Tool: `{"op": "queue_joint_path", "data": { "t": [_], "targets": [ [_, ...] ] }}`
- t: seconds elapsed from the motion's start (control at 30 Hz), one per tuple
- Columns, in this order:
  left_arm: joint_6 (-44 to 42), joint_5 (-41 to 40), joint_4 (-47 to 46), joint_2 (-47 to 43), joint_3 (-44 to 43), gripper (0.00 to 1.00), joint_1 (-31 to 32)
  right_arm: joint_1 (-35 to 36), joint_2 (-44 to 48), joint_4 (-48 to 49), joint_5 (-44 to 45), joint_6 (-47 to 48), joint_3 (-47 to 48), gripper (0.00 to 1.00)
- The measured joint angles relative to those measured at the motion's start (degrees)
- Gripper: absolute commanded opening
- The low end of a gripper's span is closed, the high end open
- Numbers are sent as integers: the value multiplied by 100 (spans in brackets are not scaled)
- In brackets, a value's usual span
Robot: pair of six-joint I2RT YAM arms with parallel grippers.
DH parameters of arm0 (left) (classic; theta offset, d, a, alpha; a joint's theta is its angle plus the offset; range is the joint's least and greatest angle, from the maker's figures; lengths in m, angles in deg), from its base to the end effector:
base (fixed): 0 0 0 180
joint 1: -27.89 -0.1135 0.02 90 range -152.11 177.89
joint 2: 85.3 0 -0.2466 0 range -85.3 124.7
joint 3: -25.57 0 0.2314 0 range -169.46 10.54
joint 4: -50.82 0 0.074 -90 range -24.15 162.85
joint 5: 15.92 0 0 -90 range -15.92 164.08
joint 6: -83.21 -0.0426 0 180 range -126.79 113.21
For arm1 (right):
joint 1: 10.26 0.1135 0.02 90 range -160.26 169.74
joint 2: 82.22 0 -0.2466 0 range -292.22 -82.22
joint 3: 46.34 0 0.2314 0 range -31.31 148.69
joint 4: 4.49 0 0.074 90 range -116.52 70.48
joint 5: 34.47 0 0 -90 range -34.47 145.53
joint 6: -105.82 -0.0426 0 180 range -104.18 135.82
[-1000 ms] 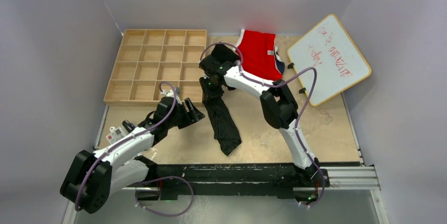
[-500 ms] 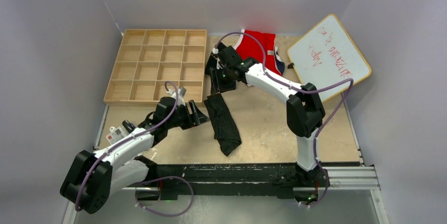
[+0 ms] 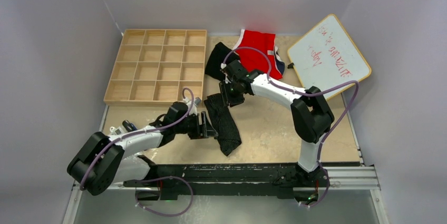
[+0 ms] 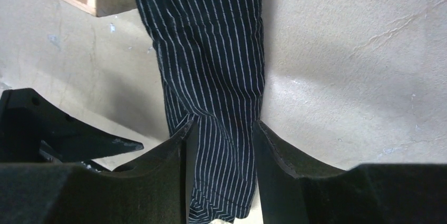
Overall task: Roll the underwear
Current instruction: Fold the underwear at the center of the board.
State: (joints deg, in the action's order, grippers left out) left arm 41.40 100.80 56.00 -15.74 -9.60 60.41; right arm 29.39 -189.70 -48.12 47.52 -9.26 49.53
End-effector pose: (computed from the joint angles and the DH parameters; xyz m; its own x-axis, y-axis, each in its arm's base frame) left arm 0.1678 -0.1297 0.1425 -0.9338 -0.1942 -0.3004 0.1146 0.6331 -0.7655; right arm 0.2942 0.2515 0.2067 -0.8667 -0.1731 -0.4679 -0.3596 0.8669 0.3454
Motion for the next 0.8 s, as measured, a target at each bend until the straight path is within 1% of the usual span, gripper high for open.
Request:
{"op": "queue_joint_path", "data": {
  "t": [0.17,0.5,0.7,0.8],
  "targets": [
    [4,-37,-2,245,-11,58,251,0,0,83,87,-7,-168,45],
    [33,-164,-262,769,-240,56,442,-4,13,249,103,-22,-422,44],
    [48,-190,-297,955,-407,49,479,-33,17,319,98,-44,-643,44],
    [46,-199,-275,1005,-487,47,490,-48,20,391,96,-52,-723,44]
  ]
}}
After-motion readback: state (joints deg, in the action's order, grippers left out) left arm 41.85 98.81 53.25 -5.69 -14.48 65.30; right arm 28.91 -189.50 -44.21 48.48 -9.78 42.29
